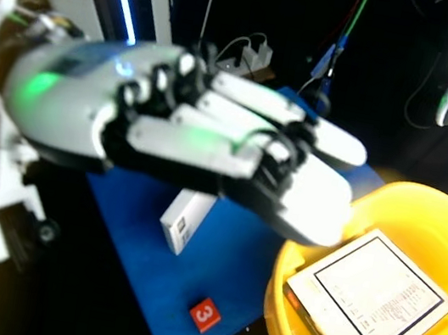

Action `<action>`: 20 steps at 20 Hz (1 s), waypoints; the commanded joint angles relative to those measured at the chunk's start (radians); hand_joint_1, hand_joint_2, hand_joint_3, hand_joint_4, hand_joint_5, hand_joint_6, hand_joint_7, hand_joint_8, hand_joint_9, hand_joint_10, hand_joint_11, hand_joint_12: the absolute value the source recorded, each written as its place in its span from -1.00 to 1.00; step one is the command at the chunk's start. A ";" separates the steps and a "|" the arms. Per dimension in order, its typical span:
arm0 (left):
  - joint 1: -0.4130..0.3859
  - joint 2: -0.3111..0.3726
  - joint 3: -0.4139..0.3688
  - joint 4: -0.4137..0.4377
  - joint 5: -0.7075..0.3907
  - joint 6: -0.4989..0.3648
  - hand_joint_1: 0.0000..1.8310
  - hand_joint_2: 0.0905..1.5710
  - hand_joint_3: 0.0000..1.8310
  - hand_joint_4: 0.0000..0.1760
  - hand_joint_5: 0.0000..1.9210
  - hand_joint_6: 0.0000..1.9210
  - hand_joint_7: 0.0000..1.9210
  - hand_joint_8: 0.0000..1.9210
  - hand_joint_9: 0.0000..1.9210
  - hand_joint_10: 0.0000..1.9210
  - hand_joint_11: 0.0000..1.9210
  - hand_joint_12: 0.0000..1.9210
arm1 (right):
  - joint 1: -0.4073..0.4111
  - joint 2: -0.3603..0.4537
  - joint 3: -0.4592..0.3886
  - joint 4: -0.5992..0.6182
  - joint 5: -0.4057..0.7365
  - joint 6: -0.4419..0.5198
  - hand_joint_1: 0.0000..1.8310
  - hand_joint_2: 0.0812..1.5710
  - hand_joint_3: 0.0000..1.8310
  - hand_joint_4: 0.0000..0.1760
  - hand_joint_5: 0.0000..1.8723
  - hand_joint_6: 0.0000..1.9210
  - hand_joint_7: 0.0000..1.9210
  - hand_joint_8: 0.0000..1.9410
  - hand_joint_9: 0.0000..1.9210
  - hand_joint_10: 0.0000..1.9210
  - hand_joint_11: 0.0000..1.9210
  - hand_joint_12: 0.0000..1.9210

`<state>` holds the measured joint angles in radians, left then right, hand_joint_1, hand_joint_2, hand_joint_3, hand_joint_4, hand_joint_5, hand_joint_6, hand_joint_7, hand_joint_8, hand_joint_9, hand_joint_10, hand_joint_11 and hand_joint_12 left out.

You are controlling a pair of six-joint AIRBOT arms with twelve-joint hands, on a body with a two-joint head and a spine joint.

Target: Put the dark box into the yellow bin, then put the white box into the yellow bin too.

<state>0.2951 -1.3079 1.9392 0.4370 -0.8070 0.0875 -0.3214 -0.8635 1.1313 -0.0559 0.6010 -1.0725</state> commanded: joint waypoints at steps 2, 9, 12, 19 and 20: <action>-0.007 0.031 -0.025 -0.047 -0.076 -0.004 0.24 -0.13 -1.00 0.60 -0.54 -0.99 -0.69 -1.00 -0.75 -1.00 -0.72 -0.98 | -0.006 0.016 -0.027 0.010 0.120 0.000 -0.86 0.17 -1.00 -1.00 -0.89 -1.00 -0.69 -1.00 -0.69 -1.00 -1.00 -0.13; -0.043 0.146 -0.142 -0.013 -0.017 0.056 0.16 -0.11 -1.00 -0.72 -0.74 -1.00 -0.75 -1.00 -0.74 -1.00 -0.57 -0.93 | -0.094 0.075 -0.107 0.025 0.116 0.000 -0.79 0.07 -1.00 -0.35 -1.00 -1.00 -0.80 -0.99 -0.83 -0.99 -1.00 -0.68; -0.062 0.177 -0.167 -0.008 -0.004 0.071 0.08 -0.06 -0.98 -0.16 -0.85 -1.00 -0.95 -1.00 -0.88 -1.00 -0.76 -0.99 | -0.156 0.090 -0.136 0.026 0.110 0.001 -0.77 0.09 -1.00 -0.30 -1.00 -1.00 -0.80 -0.99 -0.82 -0.99 -1.00 -0.66; -0.117 0.240 -0.242 0.023 0.037 0.126 0.03 0.28 -0.99 -0.38 -0.80 -0.99 -0.47 -0.93 -0.51 -0.81 -1.00 0.66 | -0.263 0.065 -0.141 0.029 0.082 0.027 -0.63 -0.05 -1.00 0.30 -1.00 -1.00 -0.83 -1.00 -0.91 -0.99 -1.00 -0.89; -0.124 0.244 -0.246 0.029 0.040 0.126 -0.23 0.65 -1.00 -0.52 -0.81 -0.99 -0.35 -0.18 -0.47 0.58 -0.46 0.93 | -0.274 0.060 -0.141 0.029 0.081 0.027 -0.73 0.00 -1.00 0.28 -1.00 -1.00 -0.82 -1.00 -0.86 -0.99 -0.97 -0.87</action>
<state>0.1829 -1.0611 1.6951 0.5007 -0.6724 0.2173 -0.6113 -0.8051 0.9905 -0.0406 0.5537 -1.0492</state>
